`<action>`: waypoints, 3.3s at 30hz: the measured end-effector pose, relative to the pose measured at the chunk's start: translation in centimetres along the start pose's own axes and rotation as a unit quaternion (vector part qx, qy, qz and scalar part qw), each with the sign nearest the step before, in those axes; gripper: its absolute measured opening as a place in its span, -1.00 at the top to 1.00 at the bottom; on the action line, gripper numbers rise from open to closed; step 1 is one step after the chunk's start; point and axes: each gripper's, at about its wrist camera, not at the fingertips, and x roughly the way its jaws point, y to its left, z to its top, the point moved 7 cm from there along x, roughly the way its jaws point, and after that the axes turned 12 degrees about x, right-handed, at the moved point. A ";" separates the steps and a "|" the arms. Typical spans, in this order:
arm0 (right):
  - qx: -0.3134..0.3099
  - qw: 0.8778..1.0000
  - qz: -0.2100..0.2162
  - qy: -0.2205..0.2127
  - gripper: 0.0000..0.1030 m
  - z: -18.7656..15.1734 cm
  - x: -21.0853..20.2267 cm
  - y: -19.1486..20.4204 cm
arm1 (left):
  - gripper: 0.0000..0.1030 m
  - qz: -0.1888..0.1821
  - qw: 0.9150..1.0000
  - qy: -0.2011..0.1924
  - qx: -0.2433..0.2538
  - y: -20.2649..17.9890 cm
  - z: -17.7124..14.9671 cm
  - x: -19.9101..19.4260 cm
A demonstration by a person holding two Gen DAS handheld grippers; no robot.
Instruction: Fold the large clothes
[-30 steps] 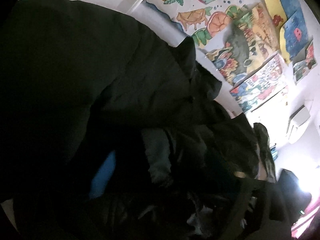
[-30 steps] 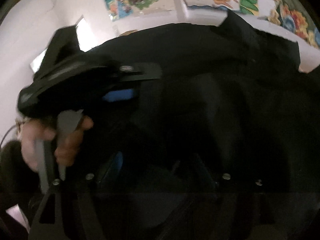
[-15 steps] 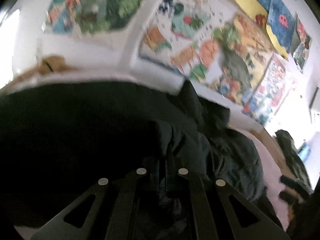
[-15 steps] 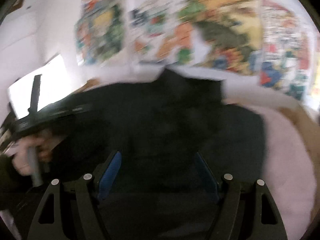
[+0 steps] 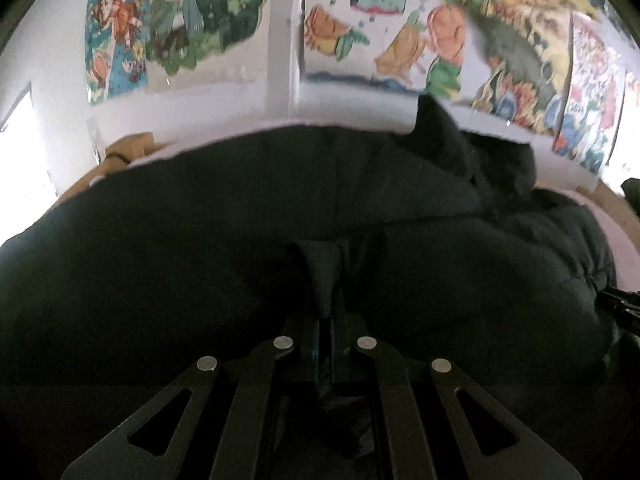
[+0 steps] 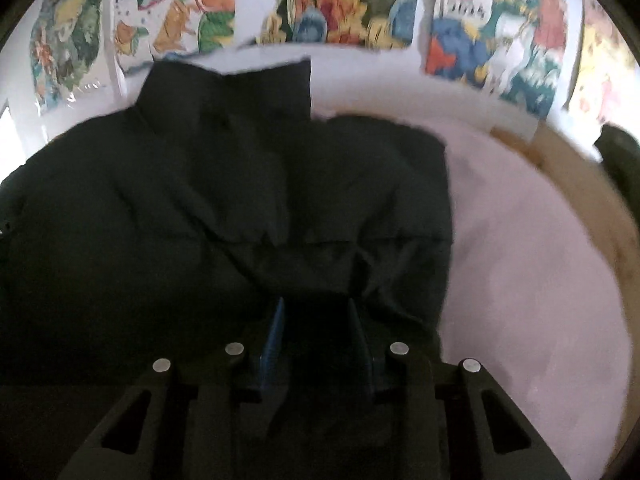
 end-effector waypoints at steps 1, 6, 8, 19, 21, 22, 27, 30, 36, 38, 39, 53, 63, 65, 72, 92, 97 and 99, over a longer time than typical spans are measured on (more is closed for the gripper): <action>-0.002 1.000 0.000 0.005 0.39 -0.2 0.5 0.0 | 0.96 0.003 1.000 0.004 0.005 -0.1 -0.2 0.3; -0.006 1.000 0.001 0.030 0.38 -1.3 3.1 -0.1 | 0.92 0.019 0.999 0.022 0.026 -0.5 -1.3 1.9; -0.004 0.999 0.002 0.032 0.38 -1.4 3.2 -0.2 | 0.90 0.024 0.999 0.029 0.029 -0.5 -1.7 2.2; -0.025 1.000 -0.015 -0.009 -0.01 -0.6 -0.7 1.2 | 0.06 0.025 0.999 -0.020 0.005 0.2 -1.0 -3.6; -0.022 1.000 0.005 -0.020 -0.30 -0.2 -2.4 2.3 | -0.36 0.025 0.998 -0.048 -0.010 0.6 -1.2 -6.3; -0.025 0.999 0.017 -0.027 -0.42 -0.1 -3.3 3.1 | -0.59 0.027 0.998 -0.056 -0.017 0.7 -1.3 -7.2; -0.018 0.996 0.080 -0.042 -0.57 0.6 -6.7 7.4 | -0.71 0.018 0.991 -0.083 -0.101 3.5 -3.3 -12.6; -0.025 0.993 0.108 -0.046 -0.57 0.4 -7.9 10.8 | -0.72 0.039 0.985 -0.093 -0.139 5.6 -5.5 -16.1; -0.076 0.986 0.138 -0.058 -0.57 -0.4 -9.2 18.2 | -0.86 0.116 0.970 -0.130 -0.172 9.9 -10.5 -23.0; -0.100 0.984 0.135 -0.062 -0.57 -0.6 -9.5 20.2 | -0.87 0.129 0.964 -0.124 -0.198 11.7 -12.3 -24.3; -0.119 0.983 0.128 -0.059 -0.57 -0.8 -9.5 21.5 | -0.87 0.132 0.960 -0.119 -0.218 12.7 -13.3 -24.9; -0.164 0.980 0.101 -0.044 -0.57 -1.5 -4.0 31.4 | -0.87 0.111 0.900 -0.161 -0.390 20.5 -21.9 -26.9; -0.158 0.982 0.085 -0.060 -0.66 -2.7 0.7 32.3 | -0.65 0.152 0.882 -0.175 -0.410 21.9 -23.1 -27.0; -0.155 0.982 0.084 -0.061 -0.79 -2.8 1.3 32.1 | -0.37 0.161 0.878 -0.178 -0.415 22.2 -23.3 -26.9; -0.145 0.983 0.083 -0.073 -0.90 -4.3 3.5 31.6 | 0.45 0.173 0.854 -0.211 -0.443 23.2 -24.8 -27.8; -0.094 0.982 0.154 -0.056 -0.91 -1.5 -4.5 27.8 | 0.93 0.115 0.891 -0.373 -0.233 16.8 -11.2 -37.0; -0.114 0.982 0.144 -0.030 -0.91 -0.8 -10.3 23.3 | 0.94 0.056 0.896 -0.411 -0.161 12.7 -5.0 -40.1; -0.121 0.983 0.132 -0.031 -0.91 -0.9 -12.0 21.3 | 0.94 0.043 0.899 -0.418 -0.123 10.4 -2.5 -40.9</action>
